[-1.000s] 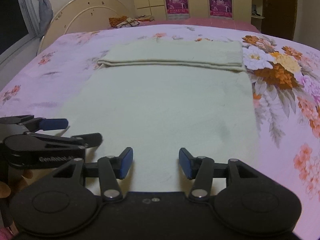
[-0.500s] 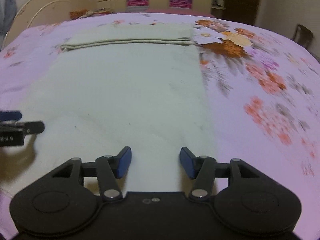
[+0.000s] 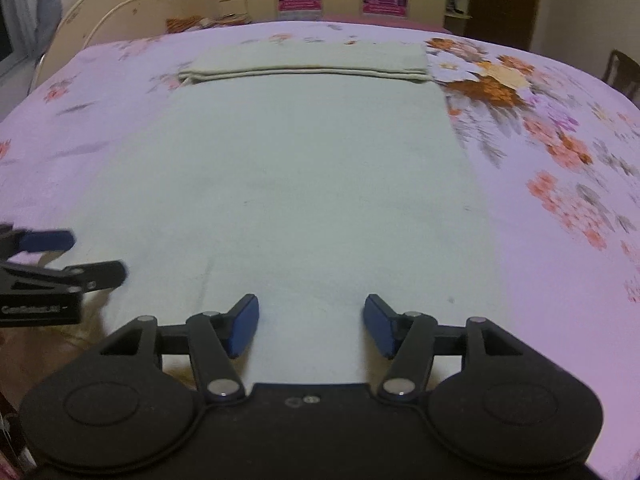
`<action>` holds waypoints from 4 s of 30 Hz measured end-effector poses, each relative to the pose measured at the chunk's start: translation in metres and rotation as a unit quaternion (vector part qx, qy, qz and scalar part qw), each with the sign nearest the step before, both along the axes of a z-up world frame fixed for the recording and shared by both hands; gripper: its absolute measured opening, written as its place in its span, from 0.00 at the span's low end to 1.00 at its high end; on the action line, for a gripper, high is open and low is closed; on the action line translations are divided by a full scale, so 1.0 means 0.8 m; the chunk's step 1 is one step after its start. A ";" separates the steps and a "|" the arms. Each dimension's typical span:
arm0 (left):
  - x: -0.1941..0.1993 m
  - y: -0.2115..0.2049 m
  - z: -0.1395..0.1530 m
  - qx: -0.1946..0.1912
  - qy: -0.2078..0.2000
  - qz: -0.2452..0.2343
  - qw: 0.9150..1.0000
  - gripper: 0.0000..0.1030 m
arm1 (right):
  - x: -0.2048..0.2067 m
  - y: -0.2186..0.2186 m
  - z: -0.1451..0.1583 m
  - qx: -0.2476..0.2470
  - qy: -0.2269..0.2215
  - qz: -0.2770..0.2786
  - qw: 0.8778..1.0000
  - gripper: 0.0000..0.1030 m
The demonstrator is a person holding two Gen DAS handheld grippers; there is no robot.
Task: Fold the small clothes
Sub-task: 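Open both grippers and pull them back from the folded sweater, then grasp the sweater's hem edge with both grippers, then lift the held hem and fold it toward the collar band, then open both grippers, then pull both grippers back from the folded sweater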
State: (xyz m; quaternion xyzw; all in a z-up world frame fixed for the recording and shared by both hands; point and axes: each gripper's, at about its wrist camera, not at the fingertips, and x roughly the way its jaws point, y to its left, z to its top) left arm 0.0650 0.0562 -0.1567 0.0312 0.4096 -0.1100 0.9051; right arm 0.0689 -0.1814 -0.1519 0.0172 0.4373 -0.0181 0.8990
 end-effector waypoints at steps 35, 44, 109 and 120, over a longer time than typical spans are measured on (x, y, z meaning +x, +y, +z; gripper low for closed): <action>-0.032 0.072 -0.001 -0.115 0.060 0.055 0.990 0.40 | -0.042 -0.071 0.004 0.003 -0.020 -0.098 0.995 0.49; -0.020 0.071 -0.011 -0.178 0.094 0.032 0.979 0.08 | -0.053 -0.075 -0.004 0.029 0.001 -0.116 0.993 0.32; 0.498 -0.050 0.004 -0.078 -0.088 0.025 0.993 0.99 | 0.474 -0.150 0.027 0.028 -0.113 -0.013 0.993 0.39; 0.483 -0.009 -0.005 -0.070 -0.093 0.106 0.987 0.99 | 0.480 -0.175 0.013 -0.012 -0.100 -0.053 0.994 0.35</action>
